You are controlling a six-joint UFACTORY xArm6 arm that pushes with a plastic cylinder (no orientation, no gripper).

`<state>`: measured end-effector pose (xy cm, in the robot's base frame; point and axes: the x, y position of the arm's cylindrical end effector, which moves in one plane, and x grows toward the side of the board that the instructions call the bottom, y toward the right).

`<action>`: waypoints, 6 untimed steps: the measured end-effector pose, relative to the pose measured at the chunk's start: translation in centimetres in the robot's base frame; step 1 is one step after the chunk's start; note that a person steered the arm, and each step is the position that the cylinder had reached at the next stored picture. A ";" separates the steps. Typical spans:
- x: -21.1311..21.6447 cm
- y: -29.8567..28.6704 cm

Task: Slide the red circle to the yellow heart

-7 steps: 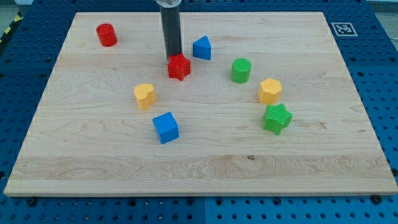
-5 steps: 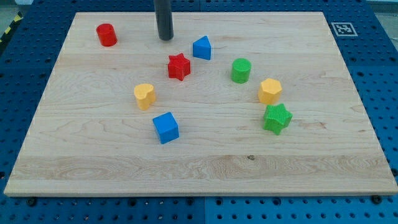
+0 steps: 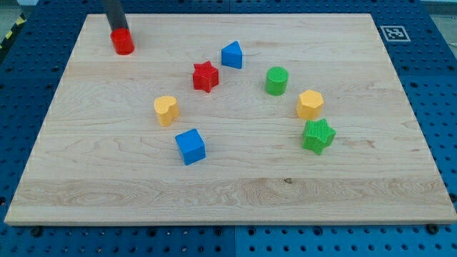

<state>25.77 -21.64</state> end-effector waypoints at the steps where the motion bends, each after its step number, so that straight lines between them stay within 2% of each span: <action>1: 2.0 0.3; 6: 8.1 1.9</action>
<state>33.91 -19.76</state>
